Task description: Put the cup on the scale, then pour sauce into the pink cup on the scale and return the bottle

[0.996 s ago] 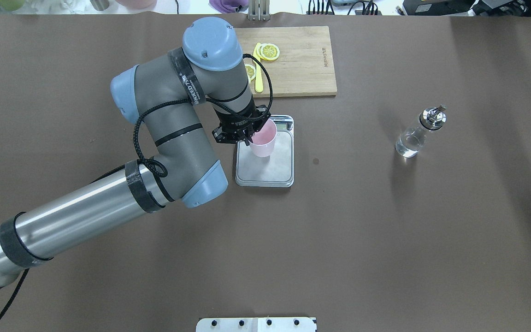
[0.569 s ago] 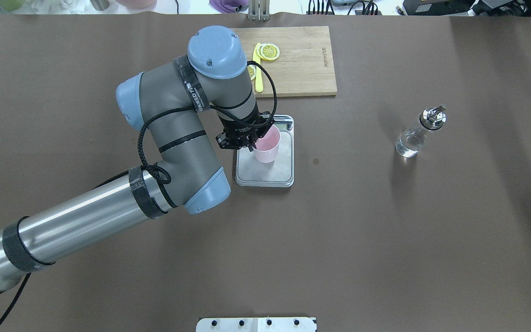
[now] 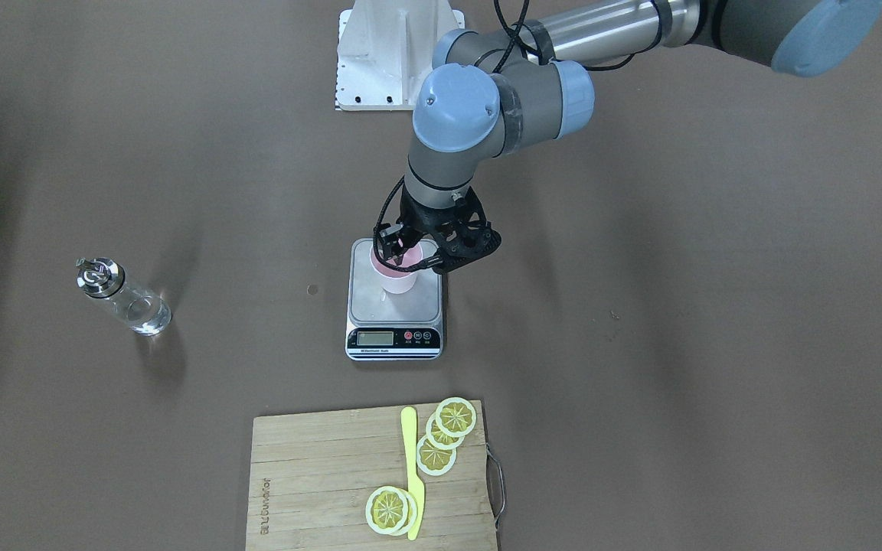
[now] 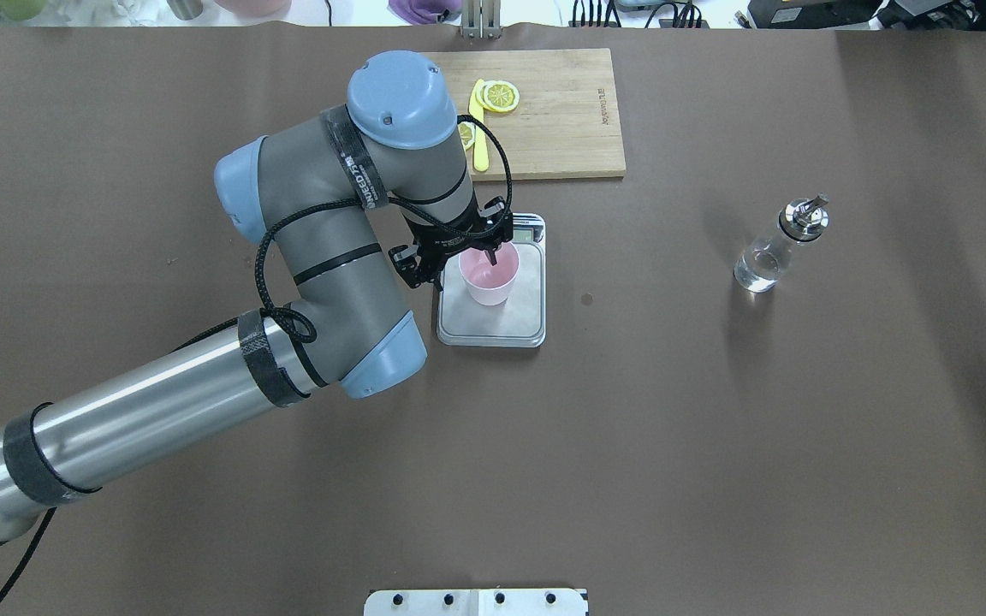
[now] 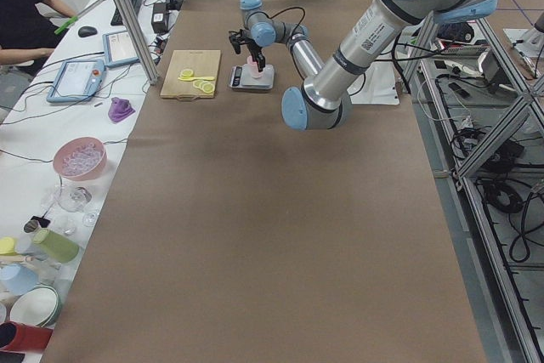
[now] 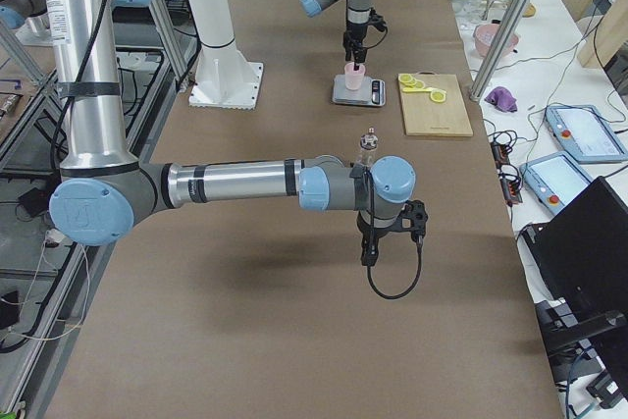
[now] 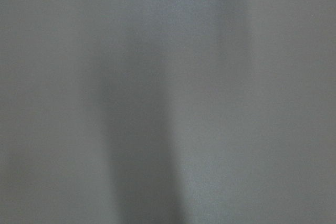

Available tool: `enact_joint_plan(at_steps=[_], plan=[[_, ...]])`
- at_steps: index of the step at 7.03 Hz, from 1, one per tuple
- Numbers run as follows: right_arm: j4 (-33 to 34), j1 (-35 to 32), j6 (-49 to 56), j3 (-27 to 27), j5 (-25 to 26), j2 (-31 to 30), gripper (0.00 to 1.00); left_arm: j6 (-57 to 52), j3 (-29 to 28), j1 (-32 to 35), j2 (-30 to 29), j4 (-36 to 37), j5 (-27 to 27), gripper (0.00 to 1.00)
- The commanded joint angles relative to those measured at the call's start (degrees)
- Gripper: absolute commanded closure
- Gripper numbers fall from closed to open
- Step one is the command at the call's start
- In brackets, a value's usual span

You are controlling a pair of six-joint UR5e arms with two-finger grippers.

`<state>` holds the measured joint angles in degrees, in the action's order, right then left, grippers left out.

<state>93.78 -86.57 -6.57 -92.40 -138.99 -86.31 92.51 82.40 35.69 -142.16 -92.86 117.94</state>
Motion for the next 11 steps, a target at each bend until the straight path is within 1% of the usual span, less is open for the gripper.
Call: enact_joint_plan(at_steps=[1,2,4,5,6,7,8,9,10,11], plan=[[0.09,0.00,-0.46,0.02,-0.14,0.52,0.00,-0.05,3.00,0.43,0.91,0.48,-0.08,0.02],[0.00,0.00,-0.46,-0.50,-0.23,0.61,0.00,-0.05,6.16,0.69,2.92,0.75,0.01,0.02],[0.00,0.09,-0.20,-5.66,-2.15,0.44,0.00,-0.05,10.57,1.48,6.62,0.84,0.01,0.02],[0.00,0.09,0.15,-9.95,-5.38,0.18,0.00,-0.05,12.41,1.83,8.29,0.84,-0.08,0.02],[0.00,0.09,-0.20,-13.39,-10.11,0.78,0.00,-0.14,13.56,2.18,8.83,0.84,-0.08,0.02],[-0.09,0.09,-0.11,-15.08,-12.42,2.36,0.00,-0.05,13.92,2.45,8.83,0.93,-0.08,0.02],[-0.26,0.09,1.63,-17.97,-12.53,1.68,0.00,-0.05,14.01,3.15,8.83,0.93,-0.08,0.02],[-5.92,4.00,2.34,-18.17,-10.88,2.97,0.00,-0.14,14.19,4.02,8.92,1.01,-0.08,0.02],[-13.11,4.04,0.26,-19.56,-4.25,1.94,0.00,-0.14,14.54,4.47,9.53,1.02,0.01,0.02],[-18.14,4.13,-2.02,-20.10,1.21,0.63,0.01,-0.14,15.41,4.82,10.49,1.02,-0.08,0.02]])
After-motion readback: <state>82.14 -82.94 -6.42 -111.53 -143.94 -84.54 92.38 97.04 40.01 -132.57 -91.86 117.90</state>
